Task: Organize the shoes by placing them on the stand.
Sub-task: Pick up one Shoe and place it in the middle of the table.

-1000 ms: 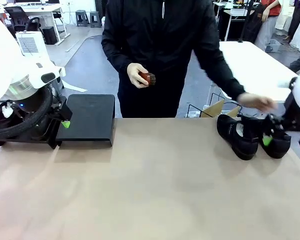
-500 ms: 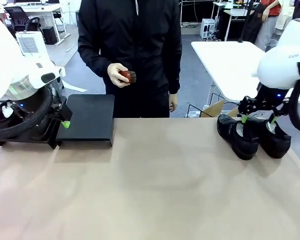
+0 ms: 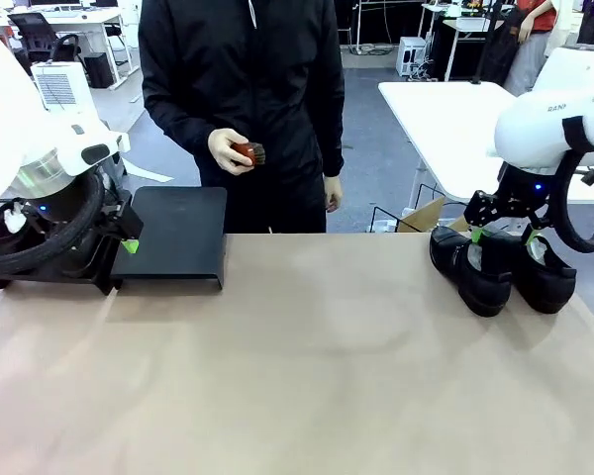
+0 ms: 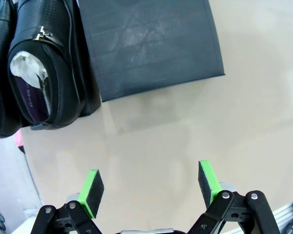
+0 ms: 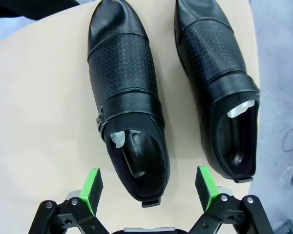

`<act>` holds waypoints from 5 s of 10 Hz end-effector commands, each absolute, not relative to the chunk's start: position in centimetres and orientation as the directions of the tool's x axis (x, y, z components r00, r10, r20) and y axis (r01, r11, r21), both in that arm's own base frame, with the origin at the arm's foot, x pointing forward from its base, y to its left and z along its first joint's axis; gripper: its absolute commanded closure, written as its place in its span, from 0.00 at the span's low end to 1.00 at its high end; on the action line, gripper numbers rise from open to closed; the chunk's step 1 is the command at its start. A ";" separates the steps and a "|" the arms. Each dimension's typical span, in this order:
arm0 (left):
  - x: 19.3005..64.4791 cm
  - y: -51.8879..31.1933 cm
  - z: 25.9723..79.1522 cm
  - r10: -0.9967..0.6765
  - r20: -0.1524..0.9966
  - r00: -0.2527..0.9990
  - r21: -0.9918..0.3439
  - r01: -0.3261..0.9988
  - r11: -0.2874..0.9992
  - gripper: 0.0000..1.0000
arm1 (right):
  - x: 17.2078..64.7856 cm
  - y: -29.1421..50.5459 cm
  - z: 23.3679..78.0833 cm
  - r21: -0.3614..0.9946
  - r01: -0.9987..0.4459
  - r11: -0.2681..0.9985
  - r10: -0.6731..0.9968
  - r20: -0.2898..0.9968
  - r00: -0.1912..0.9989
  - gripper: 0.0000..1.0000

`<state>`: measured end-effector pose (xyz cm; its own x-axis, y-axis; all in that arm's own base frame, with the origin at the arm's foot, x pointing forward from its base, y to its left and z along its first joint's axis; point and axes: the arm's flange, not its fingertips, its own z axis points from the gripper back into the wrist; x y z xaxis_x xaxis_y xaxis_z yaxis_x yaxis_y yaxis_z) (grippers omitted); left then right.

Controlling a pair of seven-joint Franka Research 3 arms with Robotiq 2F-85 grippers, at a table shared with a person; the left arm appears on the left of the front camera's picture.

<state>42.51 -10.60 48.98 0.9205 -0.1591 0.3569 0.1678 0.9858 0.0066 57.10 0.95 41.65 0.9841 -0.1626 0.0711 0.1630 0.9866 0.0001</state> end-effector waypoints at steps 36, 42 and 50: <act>42.5 -10.5 48.9 -0.150 0.365 0.919 0.019 0.154 0.988 0.00 | 52.1 6.3 42.1 0.116 0.009 0.993 -0.010 0.004 1.000 1.00; 42.5 -10.5 48.9 -0.150 0.365 0.919 0.019 0.154 0.988 0.00 | 43.1 17.4 43.1 0.138 -0.005 0.990 0.003 0.017 1.000 1.00; 42.5 -10.5 48.9 -0.150 0.365 0.919 0.019 0.154 0.988 0.00 | 39.0 27.9 35.1 0.305 -0.046 0.951 0.066 -0.057 0.996 0.98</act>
